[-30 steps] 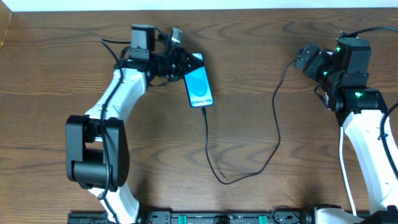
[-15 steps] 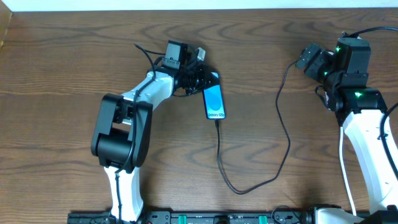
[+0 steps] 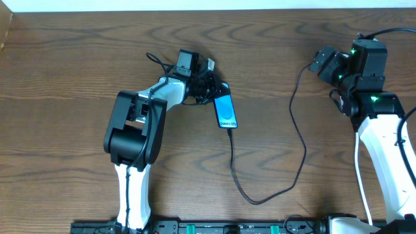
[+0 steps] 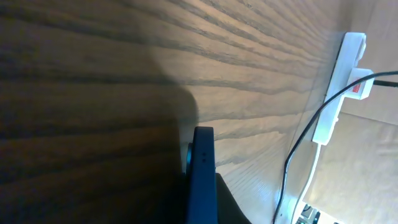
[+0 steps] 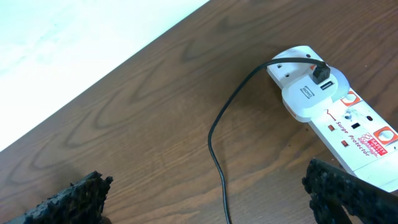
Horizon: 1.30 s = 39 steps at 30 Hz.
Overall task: Plug charger to phone and switch on socket
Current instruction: 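Lower the cabled phone toward the table center with the left gripper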
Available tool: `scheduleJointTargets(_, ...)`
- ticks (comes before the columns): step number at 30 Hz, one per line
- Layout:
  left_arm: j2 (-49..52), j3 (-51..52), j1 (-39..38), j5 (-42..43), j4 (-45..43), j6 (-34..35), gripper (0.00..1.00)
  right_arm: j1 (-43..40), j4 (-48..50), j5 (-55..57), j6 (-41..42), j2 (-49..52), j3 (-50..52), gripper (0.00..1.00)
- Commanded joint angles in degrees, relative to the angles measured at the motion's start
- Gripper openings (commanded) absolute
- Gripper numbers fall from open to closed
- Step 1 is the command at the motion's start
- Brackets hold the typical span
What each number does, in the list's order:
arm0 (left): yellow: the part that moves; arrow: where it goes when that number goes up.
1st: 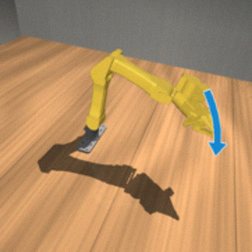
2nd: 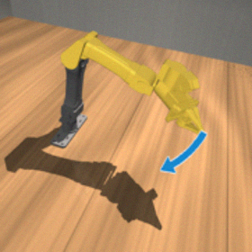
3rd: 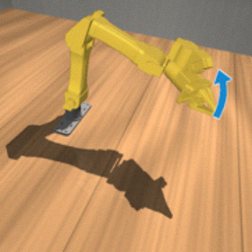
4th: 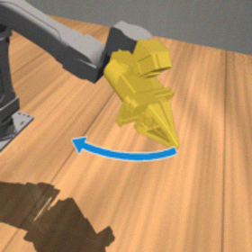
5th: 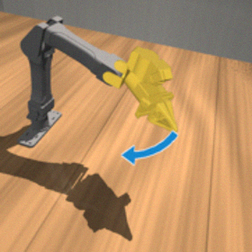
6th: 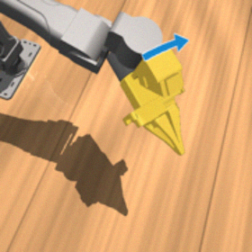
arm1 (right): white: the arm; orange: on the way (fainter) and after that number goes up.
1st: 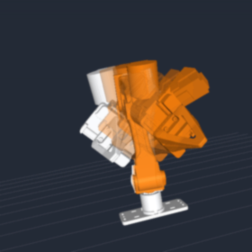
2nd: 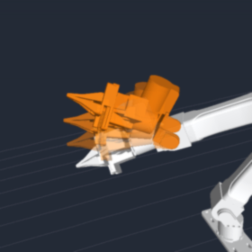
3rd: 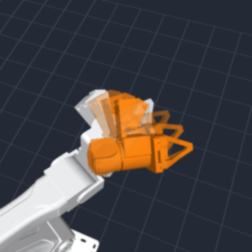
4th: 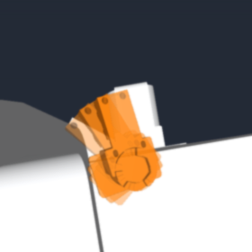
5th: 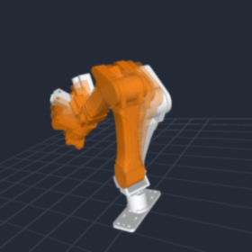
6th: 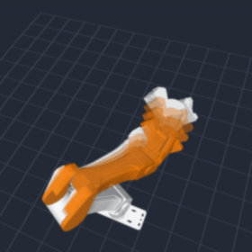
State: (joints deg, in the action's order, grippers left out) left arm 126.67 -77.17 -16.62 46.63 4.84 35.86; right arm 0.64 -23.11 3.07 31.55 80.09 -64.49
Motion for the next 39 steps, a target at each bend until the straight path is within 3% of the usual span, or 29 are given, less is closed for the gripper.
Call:
scheduleJointTargets(1,1.81,-0.57,-0.24,-0.85,0.42,0.74,0.07,-0.22,-0.13,0.87,-0.79,-0.26,-0.33,0.99)
scheduleJointTargets(11,1.81,-0.57,-0.24,-0.83,0.46,0.72,0.08,-0.22,-0.28,0.87,-0.79,-0.26,-0.33,0.99)
scheduleJointTargets(13,1.81,-0.57,-0.24,-0.83,0.46,0.72,0.17,-0.22,-0.28,0.87,-0.76,-0.26,-0.33,0.99)
scheduleJointTargets(14,1.81,-0.57,-0.24,-0.83,0.46,0.7,0.3,-0.22,-0.28,0.87,-0.79,-0.26,-0.33,0.99)
scheduleJointTargets(15,1.81,-0.57,-0.24,-0.83,0.5,0.7,0.34,-0.22,-0.31,0.87,-0.79,-0.26,-0.33,0.99)
scheduleJointTargets(27,1.81,-0.57,-0.24,-3.56,2.1,0.72,0.71,-0.22,-0.37,0.87,-0.79,-0.26,-0.33,0.99)
scheduleJointTargets(31,1.81,-0.57,-0.24,-6.82,3.69,0.7,0.8,-0.22,-0.37,0.87,-0.79,-0.26,-0.33,0.99)
scheduleJointTargets(39,1.81,-0.57,-0.22,-12.02,5.31,0.63,0.88,-0.22,-0.55,0.87,-0.79,-0.26,-0.33,0.99)
